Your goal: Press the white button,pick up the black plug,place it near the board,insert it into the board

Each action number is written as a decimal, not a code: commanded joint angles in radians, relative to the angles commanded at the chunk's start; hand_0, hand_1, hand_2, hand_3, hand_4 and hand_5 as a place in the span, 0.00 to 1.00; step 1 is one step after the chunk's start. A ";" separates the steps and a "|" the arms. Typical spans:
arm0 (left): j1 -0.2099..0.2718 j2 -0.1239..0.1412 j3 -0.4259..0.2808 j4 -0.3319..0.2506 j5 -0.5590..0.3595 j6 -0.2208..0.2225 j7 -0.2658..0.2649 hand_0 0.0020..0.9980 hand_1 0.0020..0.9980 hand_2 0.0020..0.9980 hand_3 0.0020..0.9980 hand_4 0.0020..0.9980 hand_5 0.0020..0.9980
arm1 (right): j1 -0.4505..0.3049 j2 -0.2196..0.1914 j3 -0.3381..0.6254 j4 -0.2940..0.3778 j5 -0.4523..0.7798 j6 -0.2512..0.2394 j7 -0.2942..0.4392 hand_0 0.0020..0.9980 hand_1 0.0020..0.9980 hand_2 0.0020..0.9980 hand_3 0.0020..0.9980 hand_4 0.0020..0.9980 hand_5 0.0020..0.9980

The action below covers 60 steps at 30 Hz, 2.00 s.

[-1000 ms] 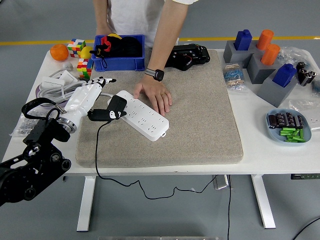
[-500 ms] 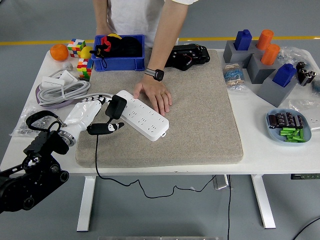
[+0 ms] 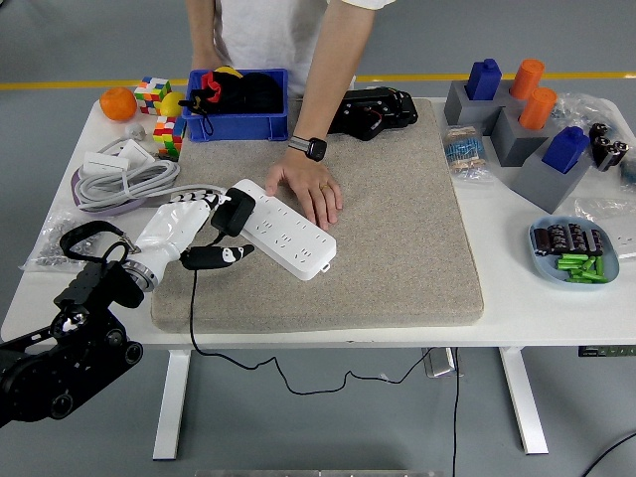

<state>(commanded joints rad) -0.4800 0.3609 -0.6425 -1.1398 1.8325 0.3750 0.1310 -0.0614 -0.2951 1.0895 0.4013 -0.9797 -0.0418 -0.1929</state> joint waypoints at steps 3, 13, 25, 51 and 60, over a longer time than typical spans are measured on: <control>-0.001 0.001 0.003 -0.007 0.001 -0.001 0.001 0.89 0.93 0.84 0.80 0.88 0.59 | -0.002 0.001 0.001 0.000 0.000 0.000 0.000 0.70 0.64 0.65 0.59 0.67 0.41; -0.035 -0.006 0.023 0.004 0.000 -0.011 0.014 0.89 0.92 0.84 0.79 0.88 0.58 | -0.004 0.003 0.001 0.000 0.000 0.000 0.000 0.70 0.64 0.65 0.59 0.67 0.41; -0.112 -0.037 0.068 0.063 -0.021 -0.037 0.034 0.89 0.92 0.84 0.79 0.88 0.58 | 0.001 0.003 0.002 0.000 0.000 0.000 0.000 0.70 0.64 0.65 0.59 0.67 0.41; -0.136 -0.046 0.130 0.107 -0.065 -0.048 0.036 0.88 0.91 0.84 0.79 0.87 0.57 | 0.002 0.004 0.001 0.000 0.002 0.000 0.000 0.70 0.64 0.65 0.59 0.67 0.41; -0.110 -0.042 0.002 0.035 -0.043 -0.035 0.034 0.88 0.91 0.84 0.79 0.87 0.57 | 0.000 0.004 0.000 0.000 0.002 0.000 0.000 0.70 0.64 0.65 0.59 0.67 0.41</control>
<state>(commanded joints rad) -0.5901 0.3184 -0.6400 -1.1047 1.7891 0.3398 0.1652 -0.0610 -0.2909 1.0899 0.4017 -0.9778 -0.0418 -0.1931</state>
